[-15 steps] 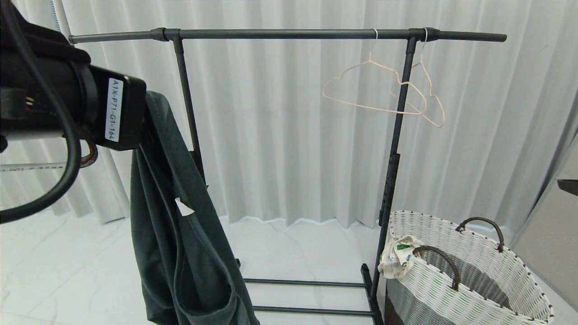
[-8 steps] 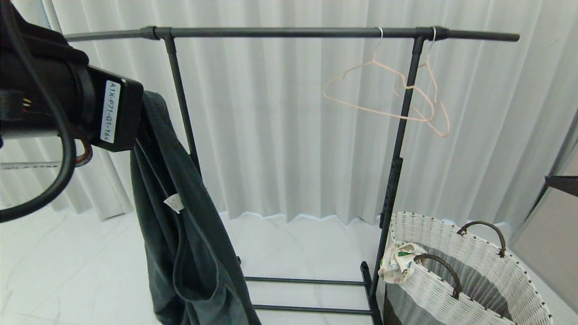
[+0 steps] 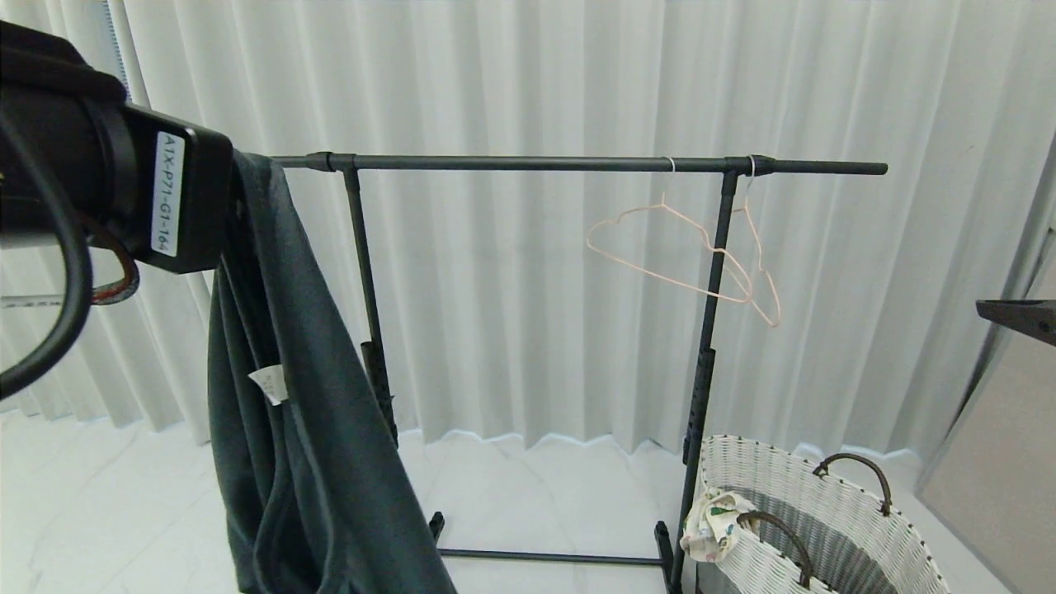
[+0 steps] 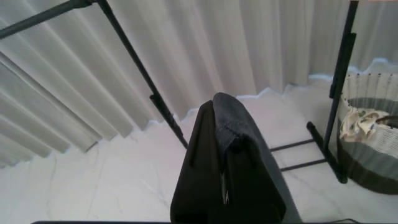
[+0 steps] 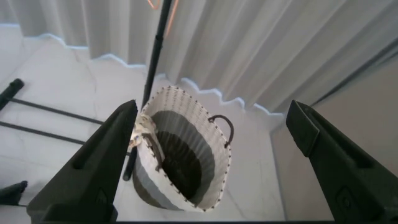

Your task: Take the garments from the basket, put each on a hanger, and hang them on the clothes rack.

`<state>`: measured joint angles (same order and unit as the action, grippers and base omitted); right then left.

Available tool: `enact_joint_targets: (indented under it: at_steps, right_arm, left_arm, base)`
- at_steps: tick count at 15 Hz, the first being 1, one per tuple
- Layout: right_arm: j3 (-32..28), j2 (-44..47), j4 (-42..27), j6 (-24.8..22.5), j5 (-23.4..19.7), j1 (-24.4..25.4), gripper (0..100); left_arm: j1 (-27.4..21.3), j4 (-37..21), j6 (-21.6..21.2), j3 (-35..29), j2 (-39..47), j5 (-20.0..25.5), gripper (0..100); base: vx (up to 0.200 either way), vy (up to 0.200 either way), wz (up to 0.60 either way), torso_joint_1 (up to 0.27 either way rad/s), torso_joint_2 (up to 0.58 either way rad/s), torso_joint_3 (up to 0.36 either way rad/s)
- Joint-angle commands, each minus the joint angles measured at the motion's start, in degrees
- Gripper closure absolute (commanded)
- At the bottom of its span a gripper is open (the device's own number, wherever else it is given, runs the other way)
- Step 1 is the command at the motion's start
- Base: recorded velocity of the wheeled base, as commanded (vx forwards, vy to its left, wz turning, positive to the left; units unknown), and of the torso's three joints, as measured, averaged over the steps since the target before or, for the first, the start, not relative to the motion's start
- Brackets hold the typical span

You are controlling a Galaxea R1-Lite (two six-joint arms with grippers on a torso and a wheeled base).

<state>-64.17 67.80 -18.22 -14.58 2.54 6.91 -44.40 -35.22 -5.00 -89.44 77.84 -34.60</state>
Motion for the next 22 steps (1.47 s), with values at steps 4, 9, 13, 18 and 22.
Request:
enact_joint_targets:
  at_steps: [4, 9, 13, 18, 22]
  right_arm:
    - [0.0, 0.9, -0.1, 0.2, 0.0, 0.0, 0]
    - [0.0, 0.9, 0.0, 0.2, 0.1, 0.0, 0]
    - [0.1, 0.9, 0.0, 0.3, 0.2, 0.0, 0]
    - [1.5, 2.9, 1.6, 1.4, 0.5, -0.1, 0]
    - [8.9, 4.6, 12.4, 1.4, 0.4, 0.0, 0]
  left_arm:
    - [0.0, 0.0, 0.0, 0.1, 0.2, 0.0, 100]
    - [0.0, 0.0, 0.0, 0.1, 0.1, -0.1, 100]
    - [0.0, 0.0, 0.0, 0.1, 0.0, -0.3, 100]
    - [0.0, 0.0, 0.1, 0.3, -0.2, -0.2, 100]
    - [-0.2, 0.0, 0.1, 0.8, -0.2, -0.3, 100]
  base:
    - [0.000, 0.000, 0.00, 0.315, -0.48, -0.250]
    - [0.000, 0.000, 0.00, 0.258, -0.51, -0.253]
    - [0.000, 0.000, 0.00, 0.246, -0.48, -0.243]
    - [0.120, 0.000, 0.00, 0.042, -0.09, -0.045]
    - [0.200, 0.000, 0.00, 0.014, 0.00, -0.002]
